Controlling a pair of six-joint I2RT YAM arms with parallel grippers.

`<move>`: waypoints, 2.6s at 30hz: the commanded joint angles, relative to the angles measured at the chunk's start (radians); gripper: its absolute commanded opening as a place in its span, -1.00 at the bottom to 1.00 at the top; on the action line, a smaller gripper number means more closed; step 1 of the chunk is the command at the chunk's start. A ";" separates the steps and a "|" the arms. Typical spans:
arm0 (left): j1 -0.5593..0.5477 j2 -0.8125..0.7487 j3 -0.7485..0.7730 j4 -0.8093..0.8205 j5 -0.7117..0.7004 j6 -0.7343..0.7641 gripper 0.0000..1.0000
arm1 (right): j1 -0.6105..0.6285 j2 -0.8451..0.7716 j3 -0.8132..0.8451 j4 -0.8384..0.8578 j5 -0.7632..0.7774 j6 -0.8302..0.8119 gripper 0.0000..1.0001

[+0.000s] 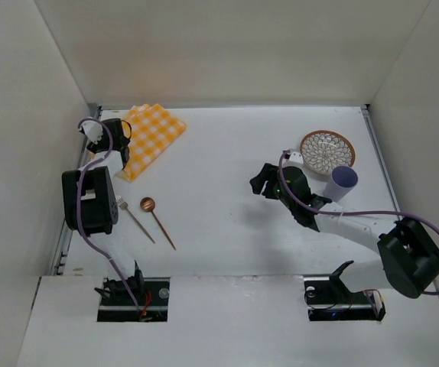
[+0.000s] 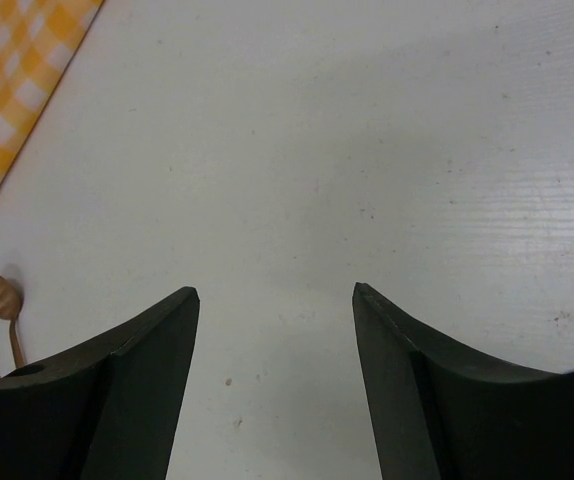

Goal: Set the dinner table for one person

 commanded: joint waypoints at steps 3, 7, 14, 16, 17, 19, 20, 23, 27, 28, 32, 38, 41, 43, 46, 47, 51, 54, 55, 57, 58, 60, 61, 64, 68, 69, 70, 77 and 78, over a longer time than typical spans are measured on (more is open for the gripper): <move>0.051 0.021 0.082 0.009 0.027 0.062 0.03 | 0.013 0.007 0.009 0.070 -0.022 -0.008 0.38; 0.098 0.050 0.088 0.000 0.033 0.060 0.03 | 0.019 0.007 0.012 0.070 -0.028 -0.009 0.39; 0.121 0.108 0.111 0.029 0.153 0.056 0.03 | 0.024 0.026 0.020 0.070 -0.030 -0.013 0.39; 0.118 0.125 0.110 0.051 0.183 0.042 0.02 | 0.027 0.035 0.023 0.072 -0.030 -0.013 0.39; 0.115 0.133 0.110 0.057 0.190 0.040 -0.01 | 0.027 0.038 0.025 0.072 -0.030 -0.013 0.39; 0.092 0.153 0.111 0.066 0.205 0.039 -0.12 | 0.028 0.039 0.026 0.069 -0.030 -0.014 0.39; 0.083 0.162 0.111 0.066 0.205 0.037 -0.19 | 0.030 0.035 0.025 0.070 -0.030 -0.016 0.39; 0.049 0.183 0.110 0.057 0.206 0.004 -0.51 | 0.030 0.029 0.020 0.072 -0.026 -0.016 0.39; -0.023 0.185 0.087 0.068 0.248 -0.066 -0.75 | 0.030 0.029 0.020 0.072 -0.025 -0.016 0.39; -0.043 0.188 0.088 0.071 0.255 -0.073 -0.77 | 0.030 0.029 0.020 0.072 -0.023 -0.016 0.39; -0.147 0.200 0.132 0.074 0.288 -0.087 -0.84 | 0.030 0.036 0.019 0.076 -0.027 -0.013 0.38; -0.317 0.179 0.125 0.075 0.286 -0.145 -0.86 | 0.013 0.001 -0.003 0.078 -0.014 -0.008 0.38; -0.391 0.124 0.050 0.103 0.225 -0.184 -0.88 | 0.007 -0.011 -0.008 0.078 -0.014 -0.006 0.38; -0.432 0.081 -0.013 0.114 0.187 -0.219 -0.89 | 0.007 -0.005 -0.006 0.076 -0.014 -0.006 0.38; -0.498 0.006 -0.134 0.153 0.131 -0.270 -0.89 | 0.013 -0.005 -0.001 0.072 -0.014 -0.008 0.36; -0.515 -0.014 -0.165 0.161 0.118 -0.283 -0.89 | 0.013 -0.010 -0.001 0.073 -0.014 -0.008 0.36; -0.624 -0.106 -0.289 0.184 0.033 -0.343 -0.89 | -0.007 -0.019 -0.004 0.064 -0.016 -0.014 0.37; -0.728 -0.160 -0.360 0.201 -0.039 -0.389 -0.87 | -0.016 -0.023 -0.006 0.058 -0.020 -0.020 0.38; -0.760 -0.183 -0.381 0.203 -0.060 -0.406 -0.85 | -0.018 -0.023 -0.006 0.058 -0.023 -0.023 0.38; -0.816 -0.232 -0.418 0.203 -0.089 -0.444 -0.77 | -0.019 -0.023 -0.004 0.055 -0.030 -0.028 0.38; -0.842 -0.267 -0.438 0.203 -0.108 -0.455 -0.71 | -0.018 -0.023 -0.003 0.055 -0.033 -0.031 0.38; -0.876 -0.338 -0.456 0.203 -0.125 -0.448 -0.42 | -0.013 -0.023 0.000 0.055 -0.040 -0.037 0.37; -0.883 -0.384 -0.466 0.198 -0.131 -0.425 -0.32 | -0.013 -0.020 0.003 0.058 -0.043 -0.040 0.35; -0.885 -0.536 -0.508 0.193 -0.149 -0.350 -0.17 | -0.011 0.007 0.020 0.058 -0.066 -0.058 0.08; -0.870 -0.695 -0.591 0.164 -0.177 -0.299 -0.14 | 0.045 0.061 0.069 0.049 -0.102 -0.106 -0.56; -0.855 -0.726 -0.611 0.141 -0.172 -0.297 -0.14 | 0.064 0.079 0.090 0.038 -0.103 -0.118 -0.64; -0.836 -0.751 -0.633 0.111 -0.165 -0.303 -0.14 | 0.082 0.096 0.113 0.021 -0.099 -0.134 -0.67; -0.721 -0.887 -0.772 0.045 -0.077 -0.322 -0.14 | 0.220 0.229 0.311 -0.085 -0.005 -0.278 0.20; -0.706 -0.900 -0.782 0.036 -0.064 -0.322 -0.14 | 0.231 0.260 0.348 -0.101 0.006 -0.301 0.24</move>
